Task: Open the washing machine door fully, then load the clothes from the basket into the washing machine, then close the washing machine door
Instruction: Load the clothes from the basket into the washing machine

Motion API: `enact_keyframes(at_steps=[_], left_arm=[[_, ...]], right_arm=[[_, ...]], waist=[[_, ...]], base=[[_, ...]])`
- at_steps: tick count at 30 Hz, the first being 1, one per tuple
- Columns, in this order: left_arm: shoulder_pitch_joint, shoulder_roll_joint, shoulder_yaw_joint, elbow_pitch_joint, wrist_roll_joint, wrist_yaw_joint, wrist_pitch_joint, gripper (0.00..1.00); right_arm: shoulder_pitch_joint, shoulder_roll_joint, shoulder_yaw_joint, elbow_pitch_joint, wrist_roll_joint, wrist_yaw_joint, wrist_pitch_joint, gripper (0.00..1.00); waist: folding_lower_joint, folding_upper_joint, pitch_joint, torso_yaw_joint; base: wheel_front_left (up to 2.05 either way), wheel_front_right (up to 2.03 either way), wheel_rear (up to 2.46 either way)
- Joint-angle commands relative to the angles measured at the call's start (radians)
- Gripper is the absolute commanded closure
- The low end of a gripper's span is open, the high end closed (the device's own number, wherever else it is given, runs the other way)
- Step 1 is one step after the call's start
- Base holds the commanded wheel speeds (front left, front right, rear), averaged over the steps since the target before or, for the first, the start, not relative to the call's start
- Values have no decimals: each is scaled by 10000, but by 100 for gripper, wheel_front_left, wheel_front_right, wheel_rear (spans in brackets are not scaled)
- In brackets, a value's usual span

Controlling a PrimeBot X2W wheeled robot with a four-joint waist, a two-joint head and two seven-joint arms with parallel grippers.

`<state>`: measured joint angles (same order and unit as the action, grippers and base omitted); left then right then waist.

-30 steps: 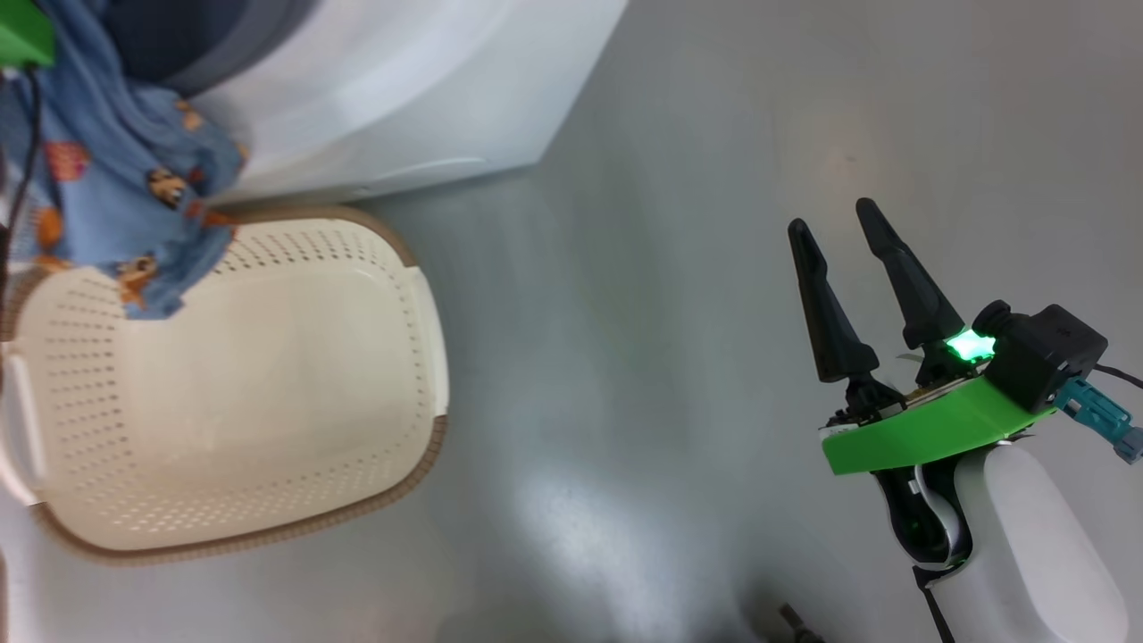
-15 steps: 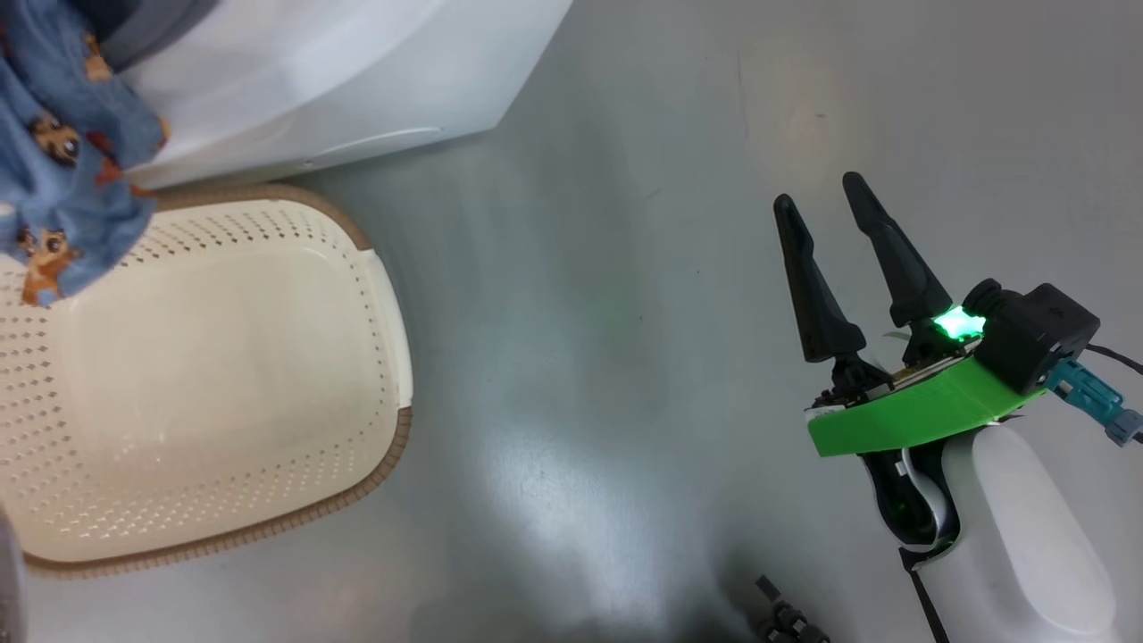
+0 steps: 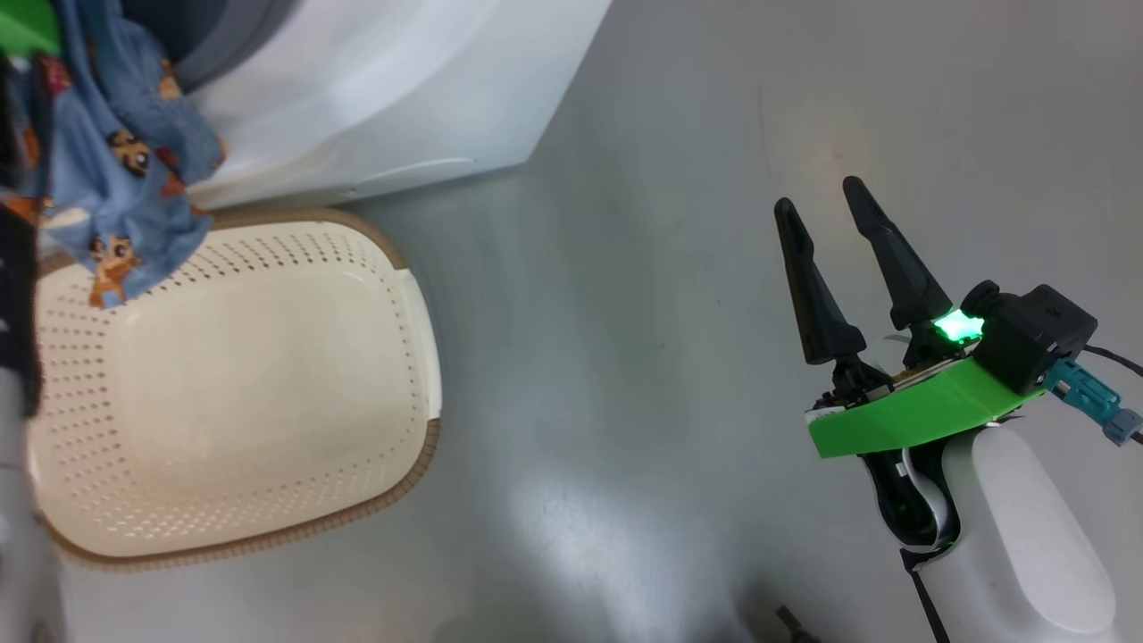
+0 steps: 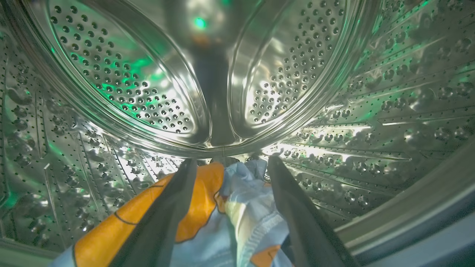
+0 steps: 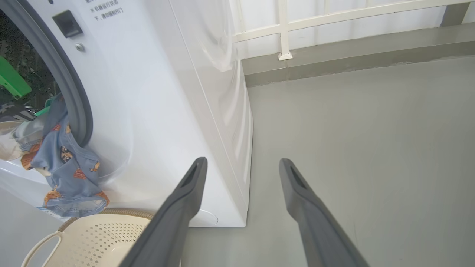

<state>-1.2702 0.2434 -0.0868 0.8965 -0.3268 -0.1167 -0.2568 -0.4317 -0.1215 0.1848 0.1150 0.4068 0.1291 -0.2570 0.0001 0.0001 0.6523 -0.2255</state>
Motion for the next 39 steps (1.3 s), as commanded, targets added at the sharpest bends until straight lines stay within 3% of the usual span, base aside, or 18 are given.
enact_keyframes(at_steps=[1,12,22,39], left_arm=[[397,331,171,-348,147,-32,-49,0],[2212,165,234,-1393,381,-118,-49,0],[4383,227,194,-2558,-88,-137,-49,0],[8090,55,782,-5473,-463,-103,-49,0]], right_arm=[[100,-29,177,-159,11,16,-48,0],[293,-65,143,-14,100,16,-48,0],[692,-247,77,136,247,16,-48,0],[960,-460,-109,-52,322,16,-48,0]], waist=[[-1,-1,-252,175],[-1,-1,-1327,567],[-1,-1,-2545,886],[-1,-1,-2919,1118]], base=[[0,0,0],[0,0,0],[0,0,0],[0,0,0]])
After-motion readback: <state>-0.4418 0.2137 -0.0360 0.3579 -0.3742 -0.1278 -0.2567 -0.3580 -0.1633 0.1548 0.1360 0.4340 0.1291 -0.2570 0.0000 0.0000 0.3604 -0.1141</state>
